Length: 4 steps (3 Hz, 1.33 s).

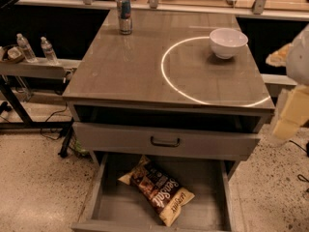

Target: Pick brown chip bag from middle drawer and place on counter

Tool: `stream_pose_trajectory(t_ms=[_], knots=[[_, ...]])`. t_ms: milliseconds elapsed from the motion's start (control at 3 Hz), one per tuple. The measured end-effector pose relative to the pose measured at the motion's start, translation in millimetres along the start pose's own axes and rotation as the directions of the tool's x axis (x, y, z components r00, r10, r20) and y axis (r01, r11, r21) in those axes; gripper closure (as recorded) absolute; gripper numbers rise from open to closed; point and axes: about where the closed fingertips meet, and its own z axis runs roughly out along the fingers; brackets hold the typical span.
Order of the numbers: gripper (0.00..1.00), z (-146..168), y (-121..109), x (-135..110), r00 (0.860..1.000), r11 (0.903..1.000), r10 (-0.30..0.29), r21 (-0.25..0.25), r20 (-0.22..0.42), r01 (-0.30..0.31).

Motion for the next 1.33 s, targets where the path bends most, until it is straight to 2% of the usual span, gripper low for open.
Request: stream_pose_trajectory(t_ms=[333,667,1000,1333], knots=[[0.00,58.6,26.7,49.1,0.998,0.9939,0.057,-0.096,0.034,-0.054],[0.00,107.2,48.8,82.6,0.993,0.9849,0.086,-0.157,0.077,-0.073],[0.00,149.5,76.9,105.4,0.987,0.9685,0.142,-0.217,0.078,-0.123],[0.00,151.7,77.8,105.4,0.986,0.9679,0.146,-0.218,0.081,-0.126]])
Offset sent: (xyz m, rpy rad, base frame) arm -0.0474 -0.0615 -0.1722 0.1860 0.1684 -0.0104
